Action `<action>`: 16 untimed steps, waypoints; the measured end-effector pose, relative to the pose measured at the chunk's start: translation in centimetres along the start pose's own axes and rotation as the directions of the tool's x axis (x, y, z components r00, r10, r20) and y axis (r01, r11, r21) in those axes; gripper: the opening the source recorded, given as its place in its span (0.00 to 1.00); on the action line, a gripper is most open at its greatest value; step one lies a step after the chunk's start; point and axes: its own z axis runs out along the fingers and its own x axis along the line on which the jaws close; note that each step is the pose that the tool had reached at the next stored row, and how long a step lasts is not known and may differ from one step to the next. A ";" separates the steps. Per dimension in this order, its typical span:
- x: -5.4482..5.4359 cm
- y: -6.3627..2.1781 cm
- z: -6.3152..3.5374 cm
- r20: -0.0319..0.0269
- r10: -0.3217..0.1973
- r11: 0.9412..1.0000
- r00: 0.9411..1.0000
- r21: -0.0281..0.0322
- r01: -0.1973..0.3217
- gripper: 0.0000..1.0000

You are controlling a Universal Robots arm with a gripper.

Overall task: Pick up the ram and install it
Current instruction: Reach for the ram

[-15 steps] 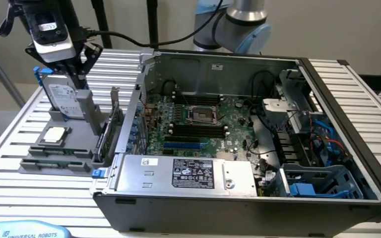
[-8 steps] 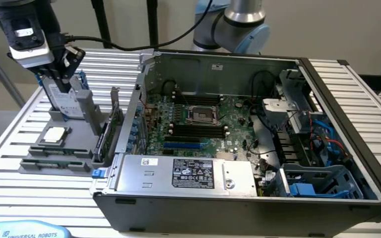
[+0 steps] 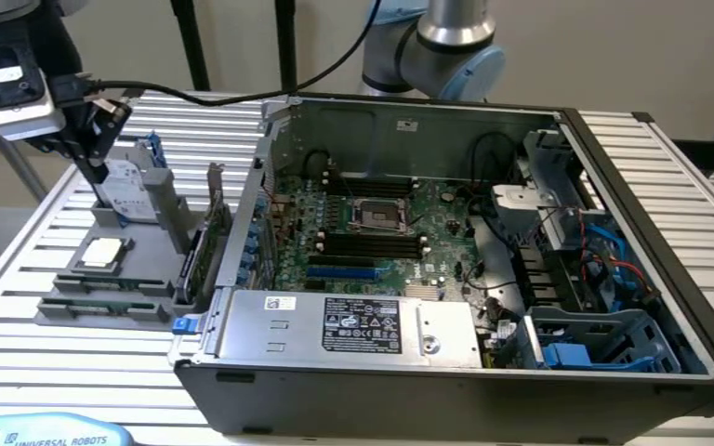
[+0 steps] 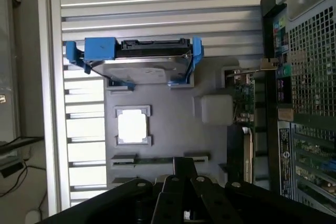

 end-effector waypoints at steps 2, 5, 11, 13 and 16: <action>0.1 -0.63 0.08 -0.003 0.000 1.000 1.000 0.000 0.000 0.11; 0.3 -1.63 0.18 -0.006 0.000 1.000 1.000 0.001 0.000 0.11; 0.7 -3.57 0.37 -0.012 0.001 1.000 1.000 0.002 -0.001 0.11; 0.8 -4.12 0.42 -0.013 0.001 1.000 1.000 0.002 -0.001 0.11; 1.1 -4.63 0.45 -0.014 0.001 1.000 1.000 0.003 -0.001 0.11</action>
